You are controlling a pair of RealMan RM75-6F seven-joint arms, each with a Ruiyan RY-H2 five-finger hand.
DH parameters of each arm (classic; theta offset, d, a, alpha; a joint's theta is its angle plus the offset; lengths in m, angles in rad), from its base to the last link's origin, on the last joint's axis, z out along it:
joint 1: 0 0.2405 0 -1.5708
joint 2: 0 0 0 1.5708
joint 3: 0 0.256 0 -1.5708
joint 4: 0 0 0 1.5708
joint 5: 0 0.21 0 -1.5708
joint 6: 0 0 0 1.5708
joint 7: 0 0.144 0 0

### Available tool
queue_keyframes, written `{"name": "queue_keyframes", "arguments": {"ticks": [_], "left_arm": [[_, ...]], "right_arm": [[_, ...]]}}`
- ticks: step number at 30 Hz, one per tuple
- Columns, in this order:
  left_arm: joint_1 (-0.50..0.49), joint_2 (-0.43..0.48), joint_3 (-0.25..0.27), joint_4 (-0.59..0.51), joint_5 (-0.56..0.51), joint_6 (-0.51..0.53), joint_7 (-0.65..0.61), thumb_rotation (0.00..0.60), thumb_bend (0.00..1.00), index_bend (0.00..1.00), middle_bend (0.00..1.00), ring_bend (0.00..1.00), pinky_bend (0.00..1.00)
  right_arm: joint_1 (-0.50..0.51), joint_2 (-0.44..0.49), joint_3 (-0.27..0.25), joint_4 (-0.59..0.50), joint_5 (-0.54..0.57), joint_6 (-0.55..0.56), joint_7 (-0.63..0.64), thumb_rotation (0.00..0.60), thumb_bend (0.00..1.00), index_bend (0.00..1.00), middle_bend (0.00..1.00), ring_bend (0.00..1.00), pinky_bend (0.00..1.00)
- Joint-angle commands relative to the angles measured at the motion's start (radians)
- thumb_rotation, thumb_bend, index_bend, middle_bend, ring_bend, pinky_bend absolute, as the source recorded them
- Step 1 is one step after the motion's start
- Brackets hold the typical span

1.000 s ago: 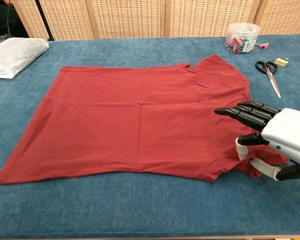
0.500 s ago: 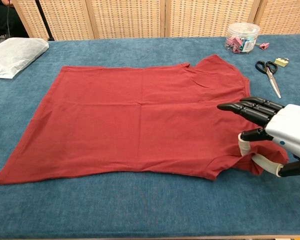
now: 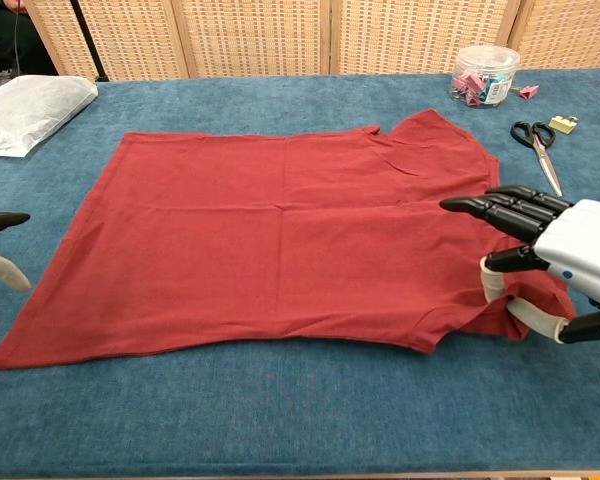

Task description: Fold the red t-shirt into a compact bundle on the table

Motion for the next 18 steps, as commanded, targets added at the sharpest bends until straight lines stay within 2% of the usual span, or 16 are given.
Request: {"name": "queue_keyframes", "arguments": {"ticks": [1, 7, 18], "left_arm": [[-0.003, -0.006, 0.001, 0.008, -0.004, -0.002, -0.004, 0.600, 0.01, 0.37, 0.00, 0.00, 0.00], [-0.012, -0.014, 0.001, 0.012, -0.013, -0.016, -0.010, 0.600, 0.01, 0.38, 0.00, 0.00, 0.00], [-0.038, -0.025, -0.005, 0.017, -0.024, -0.025, -0.036, 0.600, 0.15, 0.40, 0.00, 0.00, 0.00]], "right_arm": [[0.000, 0.001, -0.001, 0.000, 0.000, 0.001, -0.002, 0.600, 0.57, 0.59, 0.00, 0.00, 0.00], [0.000, 0.003, -0.001, -0.001, 0.002, 0.004, -0.007, 0.600, 0.57, 0.59, 0.00, 0.00, 0.00], [-0.001, 0.011, 0.000, -0.011, 0.011, 0.005, -0.008, 0.600, 0.57, 0.60, 0.00, 0.00, 0.00]]}}
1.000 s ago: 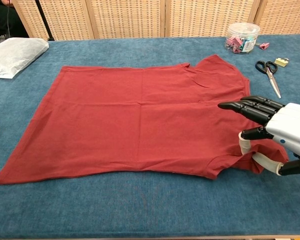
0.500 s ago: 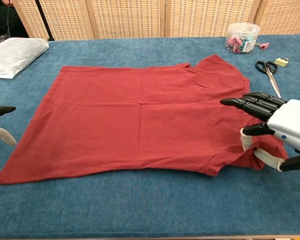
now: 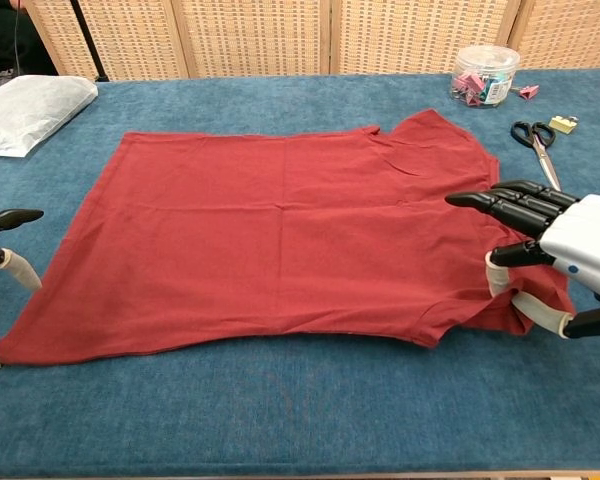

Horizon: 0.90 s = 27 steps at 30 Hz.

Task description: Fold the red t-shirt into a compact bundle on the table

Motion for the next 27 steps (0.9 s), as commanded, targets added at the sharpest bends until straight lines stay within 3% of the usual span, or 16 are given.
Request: {"name": "queue_keyframes", "arguments": {"ticks": [1, 12, 16, 27], "left_arm": [[-0.006, -0.002, 0.000, 0.002, -0.003, -0.004, -0.011, 0.600, 0.17, 0.40, 0.00, 0.00, 0.00], [-0.020, -0.010, 0.010, 0.016, -0.009, -0.016, -0.067, 0.600, 0.28, 0.41, 0.00, 0.00, 0.00], [-0.027, -0.002, 0.019, 0.001, -0.014, -0.035, -0.118, 0.600, 0.37, 0.42, 0.00, 0.00, 0.00], [-0.047, 0.016, 0.029, -0.040, -0.038, -0.093, -0.216, 0.600, 0.46, 0.58, 0.00, 0.00, 0.00]], "right_arm": [[0.000, 0.002, -0.001, -0.002, 0.000, 0.001, -0.001, 0.600, 0.57, 0.60, 0.00, 0.00, 0.00], [0.001, 0.007, 0.000, -0.006, 0.003, 0.000, -0.008, 0.600, 0.57, 0.60, 0.00, 0.00, 0.00], [0.001, 0.010, 0.001, -0.009, 0.005, 0.001, -0.005, 0.600, 0.57, 0.60, 0.00, 0.00, 0.00], [0.001, 0.019, 0.001, -0.018, 0.011, -0.004, -0.009, 0.600, 0.57, 0.60, 0.00, 0.00, 0.00]]}}
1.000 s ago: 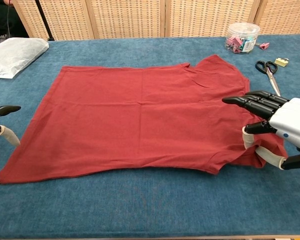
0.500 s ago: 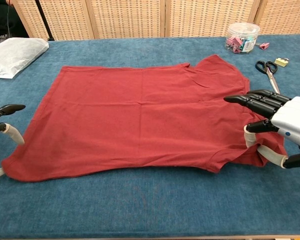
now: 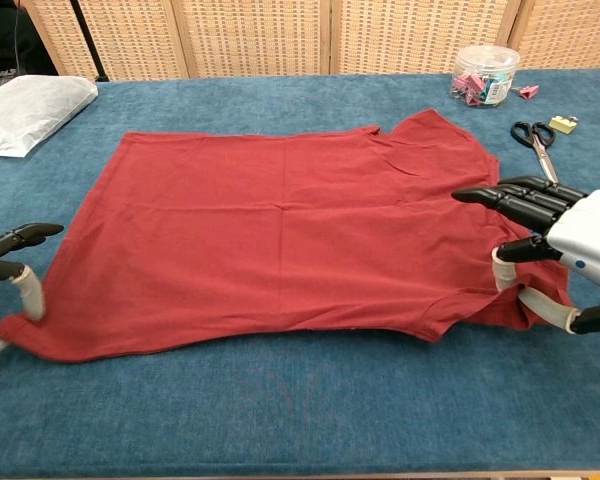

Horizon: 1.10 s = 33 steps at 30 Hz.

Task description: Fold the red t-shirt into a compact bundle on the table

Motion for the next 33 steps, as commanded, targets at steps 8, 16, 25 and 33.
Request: {"name": "queue_keyframes", "arguments": {"ticks": [8, 16, 25, 33], "left_arm": [[-0.009, 0.004, -0.006, -0.024, -0.010, -0.001, -0.006, 0.600, 0.52, 0.69, 0.00, 0.00, 0.00], [-0.009, 0.011, -0.002, -0.038, -0.009, -0.001, 0.004, 0.600, 0.57, 0.73, 0.00, 0.00, 0.00], [-0.005, 0.043, 0.034, -0.058, 0.036, 0.039, -0.013, 0.600, 0.58, 0.74, 0.00, 0.00, 0.00], [0.001, 0.084, 0.085, -0.068, 0.103, 0.098, -0.043, 0.600, 0.58, 0.74, 0.00, 0.00, 0.00]], "right_arm": [[0.001, 0.005, 0.003, -0.006, 0.003, 0.001, 0.003, 0.600, 0.57, 0.60, 0.00, 0.00, 0.00], [0.000, 0.009, 0.003, -0.008, 0.006, 0.001, 0.008, 0.600, 0.57, 0.60, 0.00, 0.00, 0.00], [0.023, 0.050, -0.053, -0.019, -0.061, 0.010, 0.121, 0.600, 0.57, 0.61, 0.00, 0.00, 0.00], [0.056, 0.100, -0.127, -0.034, -0.170, 0.067, 0.271, 0.600, 0.57, 0.62, 0.00, 0.00, 0.00]]}}
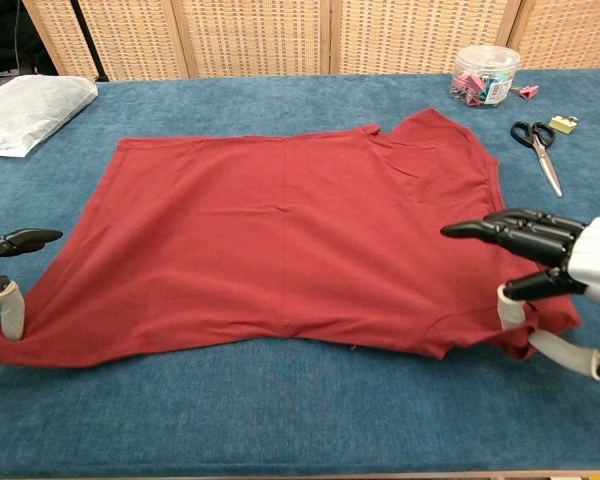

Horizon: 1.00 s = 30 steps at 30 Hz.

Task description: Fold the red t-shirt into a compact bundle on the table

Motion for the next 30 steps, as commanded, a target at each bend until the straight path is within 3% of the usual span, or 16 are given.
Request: {"name": "queue_keyframes", "arguments": {"ticks": [1, 15, 30], "left_arm": [[0.004, 0.014, 0.019, -0.001, 0.028, 0.026, -0.009, 0.600, 0.58, 0.74, 0.00, 0.00, 0.00], [0.043, 0.079, 0.121, 0.004, 0.149, 0.152, -0.027, 0.600, 0.59, 0.74, 0.00, 0.00, 0.00], [0.084, 0.107, 0.216, 0.049, 0.246, 0.225, -0.051, 0.600, 0.59, 0.74, 0.00, 0.00, 0.00]], "right_arm": [[0.016, 0.030, -0.038, -0.020, -0.049, 0.033, 0.049, 0.600, 0.57, 0.62, 0.00, 0.00, 0.00], [0.000, 0.106, -0.149, -0.078, -0.215, 0.137, 0.050, 0.600, 0.57, 0.63, 0.00, 0.00, 0.00], [-0.086, 0.139, -0.224, -0.030, -0.298, 0.259, 0.047, 0.600, 0.57, 0.63, 0.00, 0.00, 0.00]]}}
